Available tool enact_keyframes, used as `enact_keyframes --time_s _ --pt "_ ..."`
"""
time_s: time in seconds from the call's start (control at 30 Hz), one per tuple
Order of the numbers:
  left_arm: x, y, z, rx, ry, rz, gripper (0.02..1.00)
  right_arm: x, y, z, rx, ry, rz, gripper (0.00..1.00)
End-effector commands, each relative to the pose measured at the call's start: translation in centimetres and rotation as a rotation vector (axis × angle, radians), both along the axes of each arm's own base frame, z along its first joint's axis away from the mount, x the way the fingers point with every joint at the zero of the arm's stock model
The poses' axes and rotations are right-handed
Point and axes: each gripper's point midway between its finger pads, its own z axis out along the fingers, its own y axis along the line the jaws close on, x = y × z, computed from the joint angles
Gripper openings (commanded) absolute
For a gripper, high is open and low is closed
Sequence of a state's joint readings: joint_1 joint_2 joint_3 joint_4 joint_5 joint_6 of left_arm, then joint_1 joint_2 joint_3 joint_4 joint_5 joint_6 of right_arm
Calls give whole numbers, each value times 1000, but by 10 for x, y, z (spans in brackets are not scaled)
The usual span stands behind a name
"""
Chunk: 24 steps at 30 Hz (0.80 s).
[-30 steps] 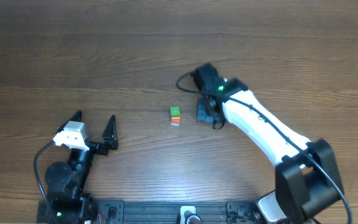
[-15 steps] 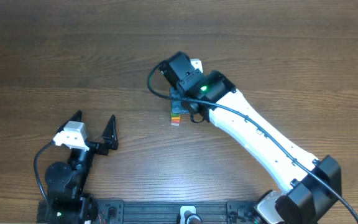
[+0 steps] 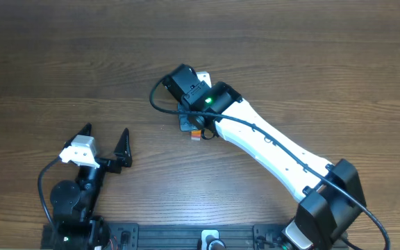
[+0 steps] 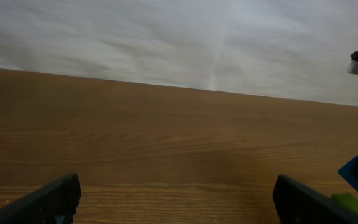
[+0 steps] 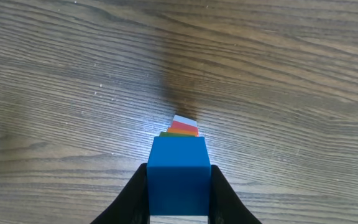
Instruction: Stack Cubes
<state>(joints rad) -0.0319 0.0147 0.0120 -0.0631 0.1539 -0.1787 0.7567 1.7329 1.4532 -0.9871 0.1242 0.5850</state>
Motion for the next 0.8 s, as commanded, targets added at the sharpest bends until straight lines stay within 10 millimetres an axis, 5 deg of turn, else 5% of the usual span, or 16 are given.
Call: enact_keyframes --time_s 0.03,0.8 --pt "0 -1 -1 14 -5 -7 1000 0 10 -1 13 4 3 25" --pt "0 -1 -1 14 -5 -7 1000 -3 15 -16 -11 32 4 27"
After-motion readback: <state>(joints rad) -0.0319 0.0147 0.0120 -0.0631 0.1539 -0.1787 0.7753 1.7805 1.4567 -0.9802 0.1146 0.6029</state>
